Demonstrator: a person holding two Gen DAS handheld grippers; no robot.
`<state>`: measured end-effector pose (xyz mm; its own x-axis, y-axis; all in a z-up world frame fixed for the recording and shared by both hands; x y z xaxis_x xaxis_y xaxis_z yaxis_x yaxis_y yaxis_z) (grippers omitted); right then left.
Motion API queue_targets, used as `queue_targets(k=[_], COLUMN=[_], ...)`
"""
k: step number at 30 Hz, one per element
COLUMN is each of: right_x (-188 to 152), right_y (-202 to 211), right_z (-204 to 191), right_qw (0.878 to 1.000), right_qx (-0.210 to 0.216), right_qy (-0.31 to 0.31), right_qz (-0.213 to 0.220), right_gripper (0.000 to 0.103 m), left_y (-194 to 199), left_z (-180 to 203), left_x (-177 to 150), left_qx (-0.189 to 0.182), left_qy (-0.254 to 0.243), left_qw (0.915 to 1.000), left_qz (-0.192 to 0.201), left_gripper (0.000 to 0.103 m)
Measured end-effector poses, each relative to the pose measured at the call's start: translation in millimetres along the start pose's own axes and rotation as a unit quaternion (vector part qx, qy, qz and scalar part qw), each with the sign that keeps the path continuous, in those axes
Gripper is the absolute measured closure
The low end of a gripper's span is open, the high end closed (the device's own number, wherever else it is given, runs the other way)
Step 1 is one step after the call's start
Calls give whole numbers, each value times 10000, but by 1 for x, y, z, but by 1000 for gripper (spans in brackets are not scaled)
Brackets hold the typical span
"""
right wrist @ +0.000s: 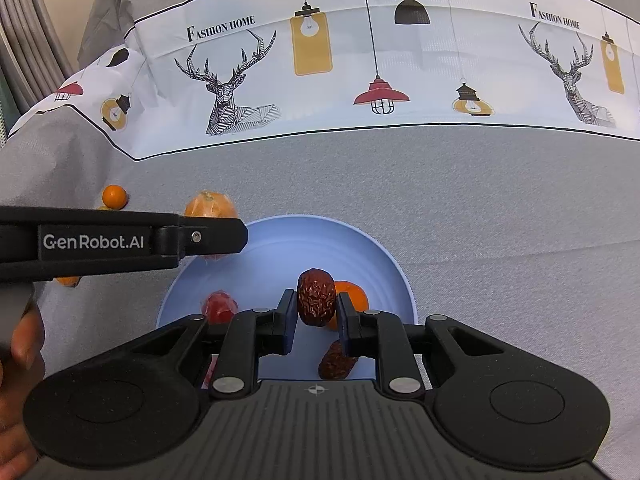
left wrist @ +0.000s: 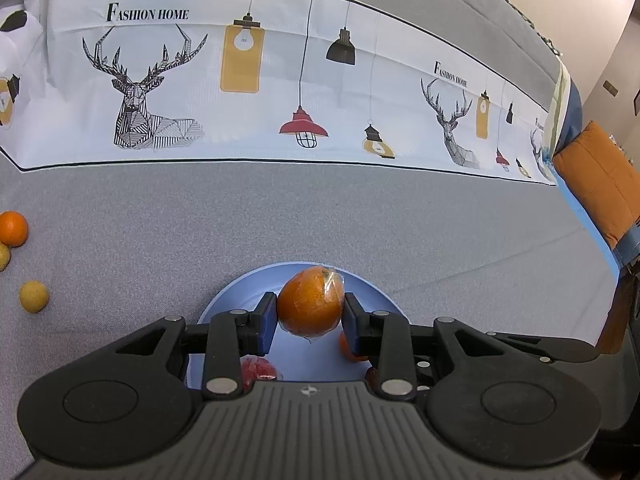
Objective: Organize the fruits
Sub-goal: 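Open the left tool over the plate while the right tool releases the date, then lift both open tools away from the plate toward the fruit pile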
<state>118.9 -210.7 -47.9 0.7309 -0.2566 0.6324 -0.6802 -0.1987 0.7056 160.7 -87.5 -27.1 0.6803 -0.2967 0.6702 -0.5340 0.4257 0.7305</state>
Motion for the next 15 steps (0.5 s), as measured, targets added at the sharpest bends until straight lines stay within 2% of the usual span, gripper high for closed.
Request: queue_targets(k=[3,6,15], right_x=[1,1,1], right_y=[0,0,1], right_z=[1,2,0], right_qw=[10000,9999,9999], right_qx=[-18,-6,6], right_qy=[-66,-103,-115], right_qz=[14,20,56], right_gripper=[78,64,63], left_y=[1,3,7], left_z=[-3,-7,-16], left_x=[0,1,3], left_qx=[-46,11,189], left_qy=[99,155,272], left_qw=[9999,9998,9994], left_qz=[16,84,110], left_gripper=[59,58,58])
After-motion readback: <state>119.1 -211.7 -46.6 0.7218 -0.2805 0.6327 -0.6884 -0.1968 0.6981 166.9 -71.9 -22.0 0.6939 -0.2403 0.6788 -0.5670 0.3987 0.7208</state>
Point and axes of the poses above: each gripper's, at about its wrist camera, not at the fingertips, and y roughly against the way its jaws point, z to its right, x to its top, the point moved 8 cm from there along -y, roughly the way its jaws point, and after that the axes turned 13 degrees about -y, right-handed, at the moved point
